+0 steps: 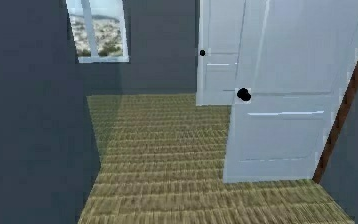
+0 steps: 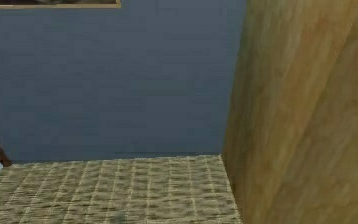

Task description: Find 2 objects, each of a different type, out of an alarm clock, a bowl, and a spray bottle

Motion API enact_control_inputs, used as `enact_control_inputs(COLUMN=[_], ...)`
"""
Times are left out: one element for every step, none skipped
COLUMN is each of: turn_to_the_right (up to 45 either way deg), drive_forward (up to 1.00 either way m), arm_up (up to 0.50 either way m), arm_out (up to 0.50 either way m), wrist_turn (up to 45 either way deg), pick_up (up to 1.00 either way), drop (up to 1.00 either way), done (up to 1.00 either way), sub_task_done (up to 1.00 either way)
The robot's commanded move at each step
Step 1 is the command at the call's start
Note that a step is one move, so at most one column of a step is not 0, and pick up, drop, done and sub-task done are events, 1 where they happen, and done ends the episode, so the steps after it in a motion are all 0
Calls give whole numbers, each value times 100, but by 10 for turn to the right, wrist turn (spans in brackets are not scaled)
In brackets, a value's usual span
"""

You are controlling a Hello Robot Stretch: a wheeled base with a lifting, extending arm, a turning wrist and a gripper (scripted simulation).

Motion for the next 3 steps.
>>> enact_control_inputs(turn_to_the_right=[0, -90, 0], drive_forward=[50, 0, 100], arm_up=[0, 0, 0], arm_out=[0, 0, 0], wrist_turn=[0, 0, 0], pick_up=[0, 0, 0], drop=[0, 0, 0], done=[0, 0, 0], sub_task_done=[0, 0, 0])
